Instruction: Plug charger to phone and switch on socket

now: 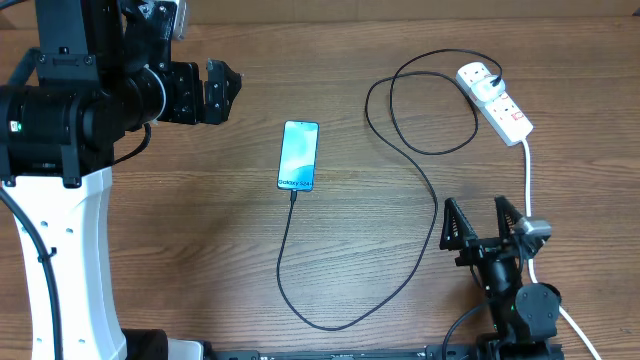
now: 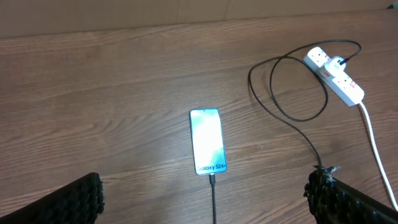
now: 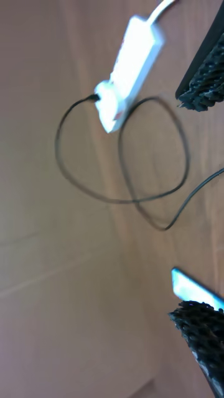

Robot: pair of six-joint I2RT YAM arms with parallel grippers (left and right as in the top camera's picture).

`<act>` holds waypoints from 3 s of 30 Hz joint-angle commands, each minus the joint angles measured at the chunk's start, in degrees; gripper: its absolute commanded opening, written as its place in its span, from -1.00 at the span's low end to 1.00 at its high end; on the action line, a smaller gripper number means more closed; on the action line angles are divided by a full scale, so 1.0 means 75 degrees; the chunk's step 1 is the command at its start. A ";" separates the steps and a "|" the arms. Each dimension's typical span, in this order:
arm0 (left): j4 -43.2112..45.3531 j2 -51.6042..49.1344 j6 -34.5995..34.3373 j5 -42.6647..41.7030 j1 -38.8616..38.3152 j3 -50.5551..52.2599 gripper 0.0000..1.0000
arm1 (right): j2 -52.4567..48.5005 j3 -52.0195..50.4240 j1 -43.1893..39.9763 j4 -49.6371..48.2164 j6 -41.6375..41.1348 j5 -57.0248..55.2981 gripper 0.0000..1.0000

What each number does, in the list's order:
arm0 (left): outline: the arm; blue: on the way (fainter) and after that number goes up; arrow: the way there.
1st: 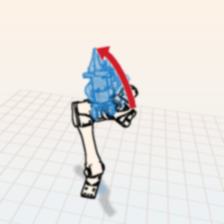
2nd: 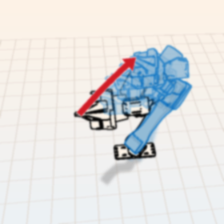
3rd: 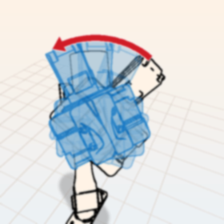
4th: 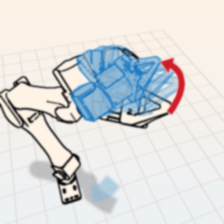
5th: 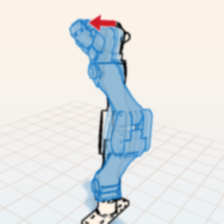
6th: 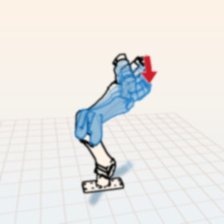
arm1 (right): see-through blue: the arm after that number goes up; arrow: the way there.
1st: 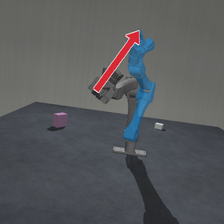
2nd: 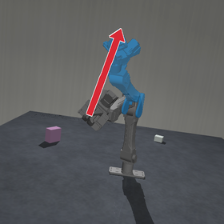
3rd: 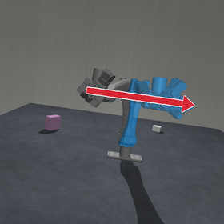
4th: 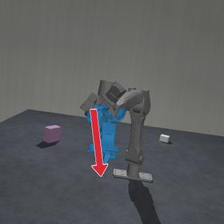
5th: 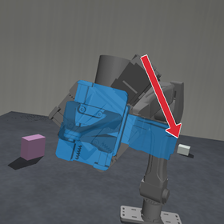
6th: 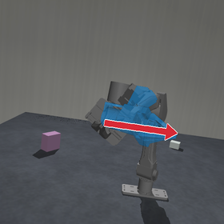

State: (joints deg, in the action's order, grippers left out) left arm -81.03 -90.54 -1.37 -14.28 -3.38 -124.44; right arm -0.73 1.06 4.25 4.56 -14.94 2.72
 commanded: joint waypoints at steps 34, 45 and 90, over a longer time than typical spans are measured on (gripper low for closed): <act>0.0029 -0.0017 -0.0047 0.0044 -0.0052 -0.0023 0.99 | 0.0076 -0.0079 -0.0134 0.0035 0.2200 -0.0157 1.00; 0.0026 -0.0017 -0.0047 0.0044 -0.0052 -0.0023 1.00 | 0.0076 -0.0079 -0.0134 0.0032 0.2200 -0.0157 1.00; 0.5447 0.7181 -0.1131 0.0982 0.0956 1.0789 0.99 | 0.0076 -0.0079 -0.0134 0.0032 0.2200 -0.0157 1.00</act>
State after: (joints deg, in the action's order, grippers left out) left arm -43.48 -41.82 -8.73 -7.20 3.49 -48.90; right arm -0.73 1.06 3.42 5.15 1.45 2.09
